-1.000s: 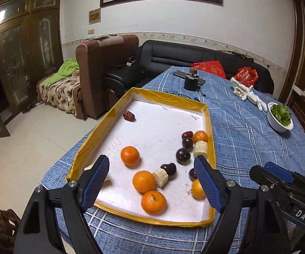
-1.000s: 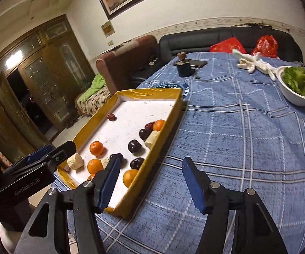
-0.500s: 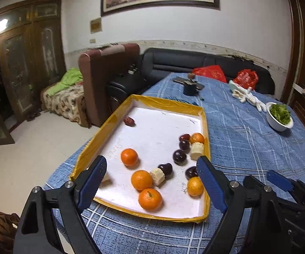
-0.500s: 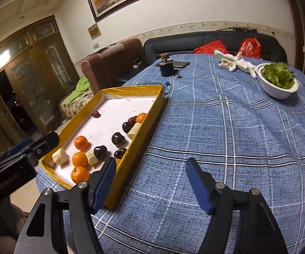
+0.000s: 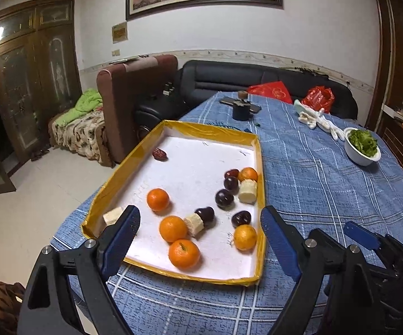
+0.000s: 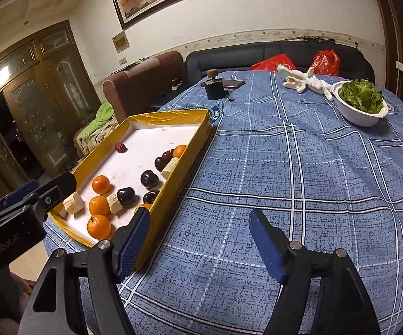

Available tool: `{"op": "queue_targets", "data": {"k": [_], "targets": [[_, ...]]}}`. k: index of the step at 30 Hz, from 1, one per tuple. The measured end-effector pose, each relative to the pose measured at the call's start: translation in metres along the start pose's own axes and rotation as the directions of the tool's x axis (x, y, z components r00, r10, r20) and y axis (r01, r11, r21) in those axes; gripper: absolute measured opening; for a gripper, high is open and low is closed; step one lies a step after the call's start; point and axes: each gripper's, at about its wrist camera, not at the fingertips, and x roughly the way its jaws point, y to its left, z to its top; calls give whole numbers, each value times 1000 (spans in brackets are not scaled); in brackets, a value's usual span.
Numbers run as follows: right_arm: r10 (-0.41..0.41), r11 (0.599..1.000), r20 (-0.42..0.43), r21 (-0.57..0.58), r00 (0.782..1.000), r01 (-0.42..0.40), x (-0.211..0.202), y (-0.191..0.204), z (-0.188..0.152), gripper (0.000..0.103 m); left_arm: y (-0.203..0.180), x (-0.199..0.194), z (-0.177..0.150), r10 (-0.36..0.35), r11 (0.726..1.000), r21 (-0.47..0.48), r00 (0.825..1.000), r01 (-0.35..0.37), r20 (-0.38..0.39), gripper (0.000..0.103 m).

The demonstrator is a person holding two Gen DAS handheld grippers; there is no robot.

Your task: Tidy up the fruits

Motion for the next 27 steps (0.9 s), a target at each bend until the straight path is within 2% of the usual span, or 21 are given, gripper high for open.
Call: {"op": "queue_targets", "data": {"k": [8,27], "targets": [[-33,999,15,-31,999,34,0,2,-2,83,-12,4,-3,-24,999,21,999,25,-27,88],[-43,998,10,-54,999,43,8,6,-5,87,-8,19,-7,-38,999,-5,996,38,-75,88]]}}
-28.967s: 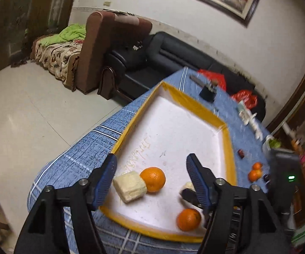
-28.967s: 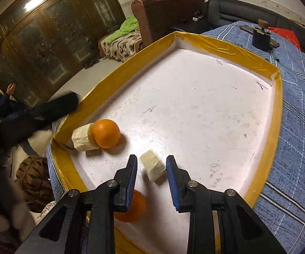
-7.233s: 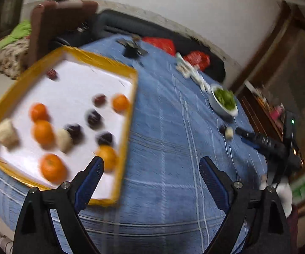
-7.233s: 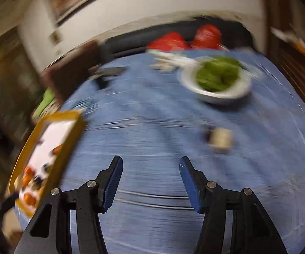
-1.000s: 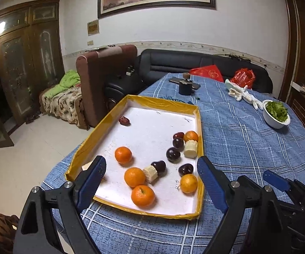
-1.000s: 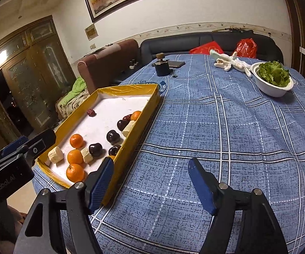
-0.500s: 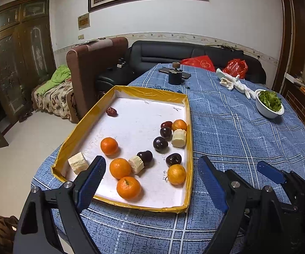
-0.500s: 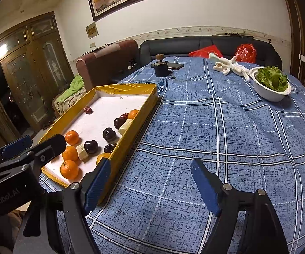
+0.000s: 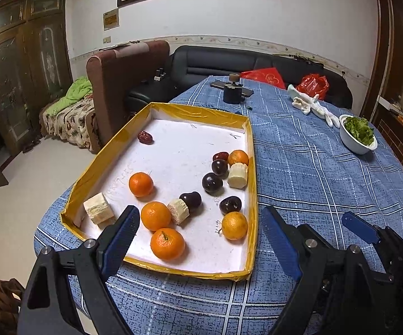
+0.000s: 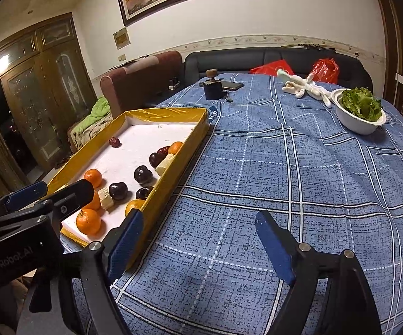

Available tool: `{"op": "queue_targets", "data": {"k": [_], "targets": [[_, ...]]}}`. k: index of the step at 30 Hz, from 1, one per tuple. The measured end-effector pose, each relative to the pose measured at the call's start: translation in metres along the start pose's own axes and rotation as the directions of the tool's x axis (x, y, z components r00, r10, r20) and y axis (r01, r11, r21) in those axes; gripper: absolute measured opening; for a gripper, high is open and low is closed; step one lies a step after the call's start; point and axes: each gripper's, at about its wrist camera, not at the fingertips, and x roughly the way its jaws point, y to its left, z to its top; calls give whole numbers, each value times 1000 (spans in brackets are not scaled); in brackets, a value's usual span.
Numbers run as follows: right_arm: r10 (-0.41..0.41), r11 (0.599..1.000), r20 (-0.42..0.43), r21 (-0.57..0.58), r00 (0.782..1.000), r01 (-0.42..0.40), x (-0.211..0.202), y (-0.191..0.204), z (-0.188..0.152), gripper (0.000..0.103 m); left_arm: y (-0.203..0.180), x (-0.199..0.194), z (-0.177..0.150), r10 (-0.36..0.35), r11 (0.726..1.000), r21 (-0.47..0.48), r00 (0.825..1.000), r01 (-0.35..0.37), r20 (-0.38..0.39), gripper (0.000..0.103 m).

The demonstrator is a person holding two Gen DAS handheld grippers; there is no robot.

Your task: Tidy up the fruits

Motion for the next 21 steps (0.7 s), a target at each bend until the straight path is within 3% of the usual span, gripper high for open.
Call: {"op": "queue_targets", "data": {"k": [21], "targets": [[-8,1000,7,-13,1000,8,0,3,-1,89,1,4,-4,3,1000,-3,1000,-3,-18,88]]}}
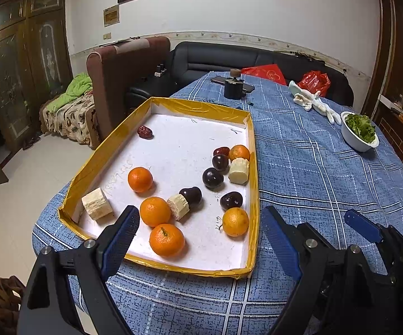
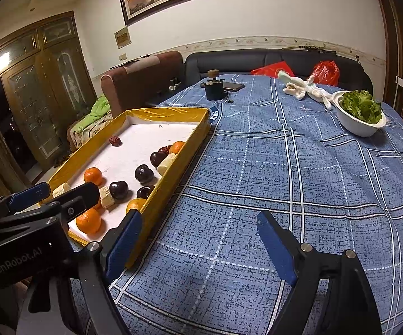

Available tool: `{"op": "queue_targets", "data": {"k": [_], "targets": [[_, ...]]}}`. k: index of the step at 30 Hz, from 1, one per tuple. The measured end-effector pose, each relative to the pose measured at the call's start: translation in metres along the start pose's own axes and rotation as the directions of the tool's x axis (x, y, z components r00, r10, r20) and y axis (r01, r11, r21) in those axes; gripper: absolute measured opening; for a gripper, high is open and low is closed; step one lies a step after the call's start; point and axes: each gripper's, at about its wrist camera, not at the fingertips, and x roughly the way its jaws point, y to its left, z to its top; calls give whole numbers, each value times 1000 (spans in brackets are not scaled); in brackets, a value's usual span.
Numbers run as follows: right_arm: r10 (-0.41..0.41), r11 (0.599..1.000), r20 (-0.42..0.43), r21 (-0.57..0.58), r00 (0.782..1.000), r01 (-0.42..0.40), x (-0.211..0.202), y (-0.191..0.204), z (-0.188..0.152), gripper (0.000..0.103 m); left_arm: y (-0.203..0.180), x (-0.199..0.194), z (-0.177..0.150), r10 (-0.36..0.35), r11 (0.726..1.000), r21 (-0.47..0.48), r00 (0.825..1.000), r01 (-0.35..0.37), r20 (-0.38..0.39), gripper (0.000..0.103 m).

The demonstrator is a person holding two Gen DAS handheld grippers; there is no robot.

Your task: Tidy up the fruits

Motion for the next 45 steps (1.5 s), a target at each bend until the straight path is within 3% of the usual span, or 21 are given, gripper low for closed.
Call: {"op": "queue_targets", "data": {"k": [45], "targets": [[-11,1000,38,-27,999,12,-19,10,0,91,-1,-15,0,-17,1000,-20,1000,18,15,92]]}}
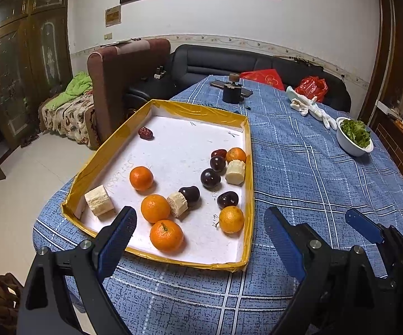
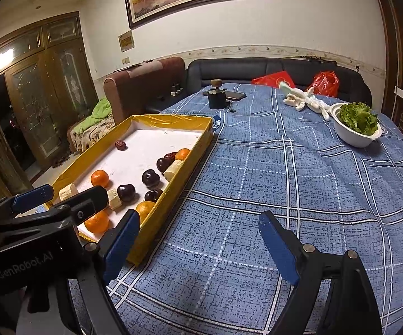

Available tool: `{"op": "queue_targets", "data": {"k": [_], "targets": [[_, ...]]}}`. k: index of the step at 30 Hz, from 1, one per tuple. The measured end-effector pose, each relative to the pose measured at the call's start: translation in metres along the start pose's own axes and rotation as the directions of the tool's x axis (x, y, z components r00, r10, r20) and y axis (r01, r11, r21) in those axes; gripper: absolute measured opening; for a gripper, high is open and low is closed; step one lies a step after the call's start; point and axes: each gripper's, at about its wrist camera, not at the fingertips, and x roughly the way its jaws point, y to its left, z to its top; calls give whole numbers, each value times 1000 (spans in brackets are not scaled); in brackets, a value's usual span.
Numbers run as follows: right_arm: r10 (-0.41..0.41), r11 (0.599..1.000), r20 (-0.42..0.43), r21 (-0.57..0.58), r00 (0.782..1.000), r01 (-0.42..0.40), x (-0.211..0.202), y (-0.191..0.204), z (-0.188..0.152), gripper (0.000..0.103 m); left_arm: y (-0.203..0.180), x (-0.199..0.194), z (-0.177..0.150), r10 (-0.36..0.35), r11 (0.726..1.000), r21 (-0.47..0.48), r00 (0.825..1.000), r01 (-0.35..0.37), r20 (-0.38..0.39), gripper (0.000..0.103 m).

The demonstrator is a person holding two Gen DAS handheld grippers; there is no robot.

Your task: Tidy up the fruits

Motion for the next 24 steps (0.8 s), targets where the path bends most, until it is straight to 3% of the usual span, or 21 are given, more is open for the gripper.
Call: {"op": "queue_targets", "data": {"k": [24], "targets": [[0,1000,59,-27,998,1,-23,11,1,93,6,-28,-3,18,1000,-18,997,-17,81,92]]}}
